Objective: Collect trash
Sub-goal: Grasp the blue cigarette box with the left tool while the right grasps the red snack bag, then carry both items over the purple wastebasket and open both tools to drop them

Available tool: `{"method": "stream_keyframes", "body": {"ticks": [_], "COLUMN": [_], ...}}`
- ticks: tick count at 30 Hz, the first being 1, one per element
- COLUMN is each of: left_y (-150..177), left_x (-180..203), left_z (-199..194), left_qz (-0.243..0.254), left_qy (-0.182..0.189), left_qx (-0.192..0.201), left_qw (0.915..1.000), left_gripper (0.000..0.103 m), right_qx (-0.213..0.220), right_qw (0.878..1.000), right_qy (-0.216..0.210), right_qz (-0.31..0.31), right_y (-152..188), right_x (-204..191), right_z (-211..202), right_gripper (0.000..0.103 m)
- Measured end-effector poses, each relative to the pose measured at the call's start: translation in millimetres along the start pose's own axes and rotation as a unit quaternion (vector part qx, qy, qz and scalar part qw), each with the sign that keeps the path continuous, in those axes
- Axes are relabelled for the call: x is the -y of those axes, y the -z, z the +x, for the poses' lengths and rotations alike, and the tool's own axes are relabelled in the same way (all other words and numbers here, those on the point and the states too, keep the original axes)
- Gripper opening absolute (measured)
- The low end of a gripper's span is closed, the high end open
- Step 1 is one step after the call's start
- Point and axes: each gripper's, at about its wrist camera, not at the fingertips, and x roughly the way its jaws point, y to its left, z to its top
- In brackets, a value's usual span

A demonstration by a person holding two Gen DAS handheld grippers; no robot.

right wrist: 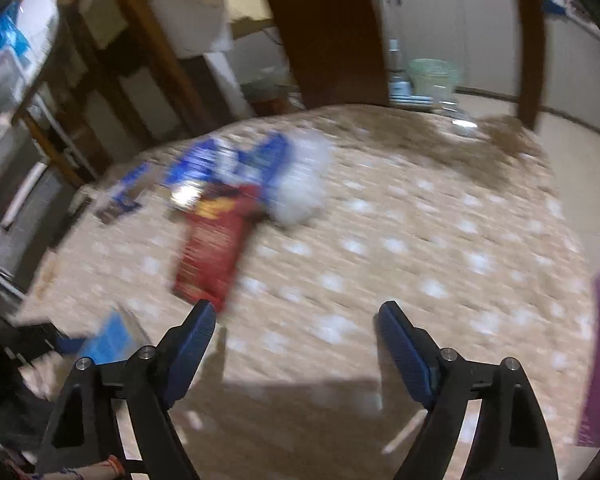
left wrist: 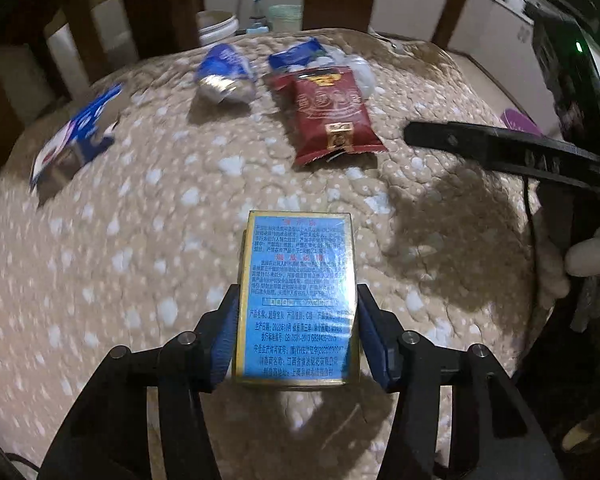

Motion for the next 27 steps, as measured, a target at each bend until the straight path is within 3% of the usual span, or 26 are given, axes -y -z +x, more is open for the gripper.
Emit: {"method": "stream_keyframes", "body": {"ticks": [7,10,11,12,15,16,17,27], "left_y": [6,3,2,0,-6,-6,-7,-14], "left_x": [-5,-4,-4,-6,-5,-3,-2,-8], "left_z": [-2,1,3,4,8,8,8,-17], "left_qz": [-0.036,-0.045,-0.049,-0.058,-0.074,-0.075,-0.074,-0.089], "left_qy": [0.001,0.001,0.004,0.011,0.014,0.011,0.005,0.01], "left_qx": [0.007,0.01,0.01,0.012,0.016,0.016,0.017,0.053], "left_qw": [0.9993,0.9989,0.9987,0.9982,0.997,0.997,0.9971,0.9946], "left_gripper": [0.054,0.056,0.06,0.065,0.068,0.068,0.054,0.055], "right_qx": [-0.008,-0.02,-0.024,-0.026,-0.028,-0.029,-0.029,-0.006], "right_qw": [0.999,0.999,0.999,0.999,0.999,0.999,0.998,0.998], "right_qy": [-0.03,-0.031,-0.028,-0.023,-0.026,-0.038,-0.044,-0.054], "right_qz": [0.007,0.008,0.007,0.003,0.006,0.016,0.022,0.034], "right_y": [-26,-29,-27,-26,-26,-27,-27,-21], "right_x": [-41,-48,-50,-49,-45,-41,-40,-20], "right_z": [39,53,55,56,55,53,51,14], "right_gripper": [0.087,0.08,0.07,0.053,0.036,0.034,0.032,0.03]}}
